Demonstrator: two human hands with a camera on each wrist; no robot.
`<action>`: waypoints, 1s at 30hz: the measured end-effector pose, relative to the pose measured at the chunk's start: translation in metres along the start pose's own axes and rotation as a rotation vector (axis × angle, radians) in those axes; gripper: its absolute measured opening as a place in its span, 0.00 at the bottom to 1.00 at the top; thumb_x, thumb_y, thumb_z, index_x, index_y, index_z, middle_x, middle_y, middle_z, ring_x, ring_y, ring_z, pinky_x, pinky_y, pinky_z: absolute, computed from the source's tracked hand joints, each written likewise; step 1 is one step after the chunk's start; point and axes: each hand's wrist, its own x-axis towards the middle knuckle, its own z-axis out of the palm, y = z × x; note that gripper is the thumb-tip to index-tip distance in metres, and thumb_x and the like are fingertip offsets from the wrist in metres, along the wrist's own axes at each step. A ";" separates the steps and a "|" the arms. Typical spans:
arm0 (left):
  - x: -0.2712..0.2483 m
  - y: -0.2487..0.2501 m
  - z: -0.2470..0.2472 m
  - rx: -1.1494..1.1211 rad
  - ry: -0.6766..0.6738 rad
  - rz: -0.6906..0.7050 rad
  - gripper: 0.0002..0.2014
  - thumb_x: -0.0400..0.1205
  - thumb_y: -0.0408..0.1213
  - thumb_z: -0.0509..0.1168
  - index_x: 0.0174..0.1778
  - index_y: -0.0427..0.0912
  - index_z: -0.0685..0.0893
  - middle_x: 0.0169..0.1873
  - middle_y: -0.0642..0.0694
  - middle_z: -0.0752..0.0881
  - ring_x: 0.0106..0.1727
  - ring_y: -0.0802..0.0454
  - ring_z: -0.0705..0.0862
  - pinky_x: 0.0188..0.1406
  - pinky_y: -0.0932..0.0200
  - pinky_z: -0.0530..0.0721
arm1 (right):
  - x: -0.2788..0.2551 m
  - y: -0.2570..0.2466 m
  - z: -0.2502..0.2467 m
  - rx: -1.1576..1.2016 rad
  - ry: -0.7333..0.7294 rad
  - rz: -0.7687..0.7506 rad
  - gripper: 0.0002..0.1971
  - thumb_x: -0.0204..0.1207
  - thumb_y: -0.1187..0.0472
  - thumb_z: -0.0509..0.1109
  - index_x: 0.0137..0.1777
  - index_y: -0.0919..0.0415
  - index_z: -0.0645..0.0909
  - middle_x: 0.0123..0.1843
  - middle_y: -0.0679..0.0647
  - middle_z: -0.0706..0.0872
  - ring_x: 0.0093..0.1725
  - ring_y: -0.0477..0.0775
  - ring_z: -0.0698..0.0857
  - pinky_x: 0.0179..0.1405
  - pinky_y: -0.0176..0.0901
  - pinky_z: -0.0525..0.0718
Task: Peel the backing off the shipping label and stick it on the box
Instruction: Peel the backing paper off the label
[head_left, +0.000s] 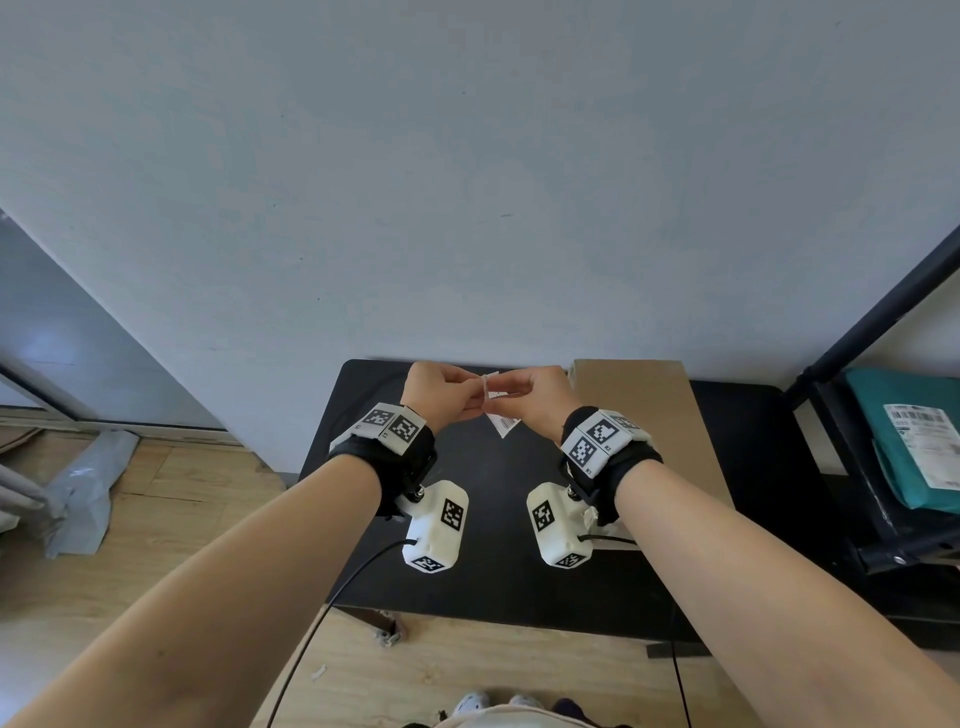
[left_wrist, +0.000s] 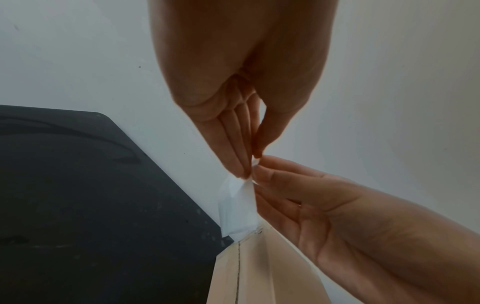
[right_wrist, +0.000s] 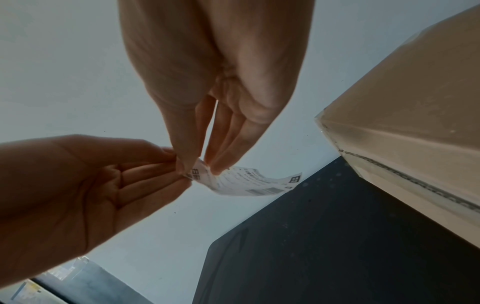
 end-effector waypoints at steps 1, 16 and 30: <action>0.000 0.000 -0.001 0.005 0.003 0.002 0.09 0.77 0.27 0.69 0.47 0.23 0.86 0.46 0.25 0.89 0.50 0.35 0.90 0.55 0.46 0.88 | 0.000 0.000 0.001 -0.005 -0.002 0.002 0.17 0.67 0.71 0.76 0.58 0.66 0.86 0.56 0.59 0.89 0.50 0.48 0.86 0.51 0.30 0.83; -0.004 -0.004 -0.012 0.191 -0.033 0.065 0.07 0.75 0.30 0.71 0.44 0.30 0.90 0.42 0.32 0.91 0.44 0.45 0.91 0.43 0.62 0.90 | 0.005 0.002 0.014 -0.068 0.036 0.083 0.10 0.72 0.61 0.73 0.50 0.66 0.88 0.47 0.64 0.92 0.47 0.56 0.91 0.56 0.47 0.88; -0.001 -0.013 -0.012 0.257 -0.032 0.129 0.08 0.77 0.31 0.69 0.45 0.30 0.91 0.44 0.32 0.91 0.48 0.42 0.90 0.54 0.51 0.89 | 0.000 0.004 0.017 -0.117 0.044 0.071 0.08 0.75 0.62 0.70 0.50 0.65 0.86 0.50 0.62 0.91 0.48 0.56 0.91 0.55 0.48 0.88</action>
